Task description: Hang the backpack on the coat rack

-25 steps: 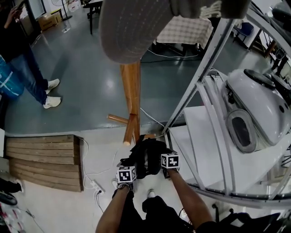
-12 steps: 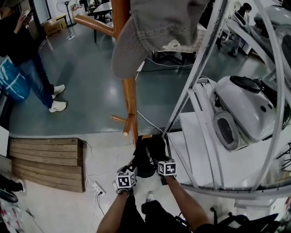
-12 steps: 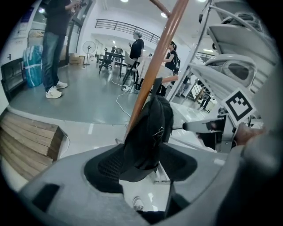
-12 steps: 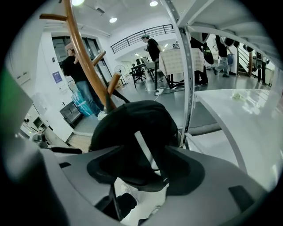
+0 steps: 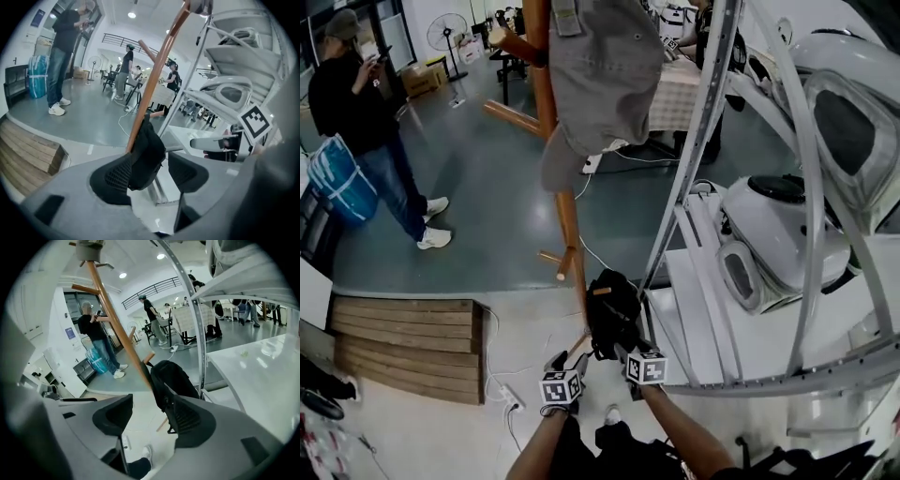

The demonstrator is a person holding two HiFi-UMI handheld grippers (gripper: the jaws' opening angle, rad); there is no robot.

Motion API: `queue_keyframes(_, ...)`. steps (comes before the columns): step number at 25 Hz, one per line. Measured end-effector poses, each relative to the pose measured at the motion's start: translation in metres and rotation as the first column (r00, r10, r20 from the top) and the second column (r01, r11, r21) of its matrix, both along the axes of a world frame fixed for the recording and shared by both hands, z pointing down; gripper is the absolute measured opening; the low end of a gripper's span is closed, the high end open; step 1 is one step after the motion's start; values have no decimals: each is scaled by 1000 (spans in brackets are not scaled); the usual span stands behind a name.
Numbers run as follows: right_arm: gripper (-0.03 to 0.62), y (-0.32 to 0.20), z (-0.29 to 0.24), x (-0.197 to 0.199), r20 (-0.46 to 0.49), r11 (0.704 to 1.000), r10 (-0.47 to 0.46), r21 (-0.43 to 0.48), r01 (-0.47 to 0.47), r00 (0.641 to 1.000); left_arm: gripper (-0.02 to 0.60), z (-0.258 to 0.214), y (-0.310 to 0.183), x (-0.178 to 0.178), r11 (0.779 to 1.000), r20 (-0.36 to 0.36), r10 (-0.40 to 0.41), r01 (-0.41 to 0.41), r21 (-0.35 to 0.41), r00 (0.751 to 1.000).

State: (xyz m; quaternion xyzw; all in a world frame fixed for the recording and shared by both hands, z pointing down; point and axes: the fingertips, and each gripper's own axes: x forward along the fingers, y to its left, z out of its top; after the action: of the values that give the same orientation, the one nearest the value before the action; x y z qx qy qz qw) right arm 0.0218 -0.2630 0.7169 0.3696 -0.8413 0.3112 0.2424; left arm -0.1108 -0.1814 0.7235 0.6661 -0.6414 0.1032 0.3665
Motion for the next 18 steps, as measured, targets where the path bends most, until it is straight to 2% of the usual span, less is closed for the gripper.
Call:
queue_keyframes(4, 244, 16, -27, -4, 31, 1000, 3, 20, -3, 1000, 243, -43, 5, -12, 995, 33, -10, 7, 99, 999)
queue_keyframes(9, 229, 31, -62, -7, 75, 998, 25, 49, -29, 997, 204, -100, 13, -36, 976, 104, -17, -6, 218, 994)
queue_keyframes(12, 206, 40, -87, -9, 108, 996, 52, 67, -60, 993, 181, -128, 21, -51, 963, 106, -25, -4, 268, 994)
queue_keyframes(14, 189, 46, -105, -11, 129, 993, 69, 90, -81, 989, 145, -146, 27, -64, 953, 94, -50, 19, 303, 994)
queue_keyframes(18, 156, 60, -141, -17, 120, 978, 80, 180, -101, 990, 110, -172, 43, -77, 939, 110, -50, 9, 343, 993)
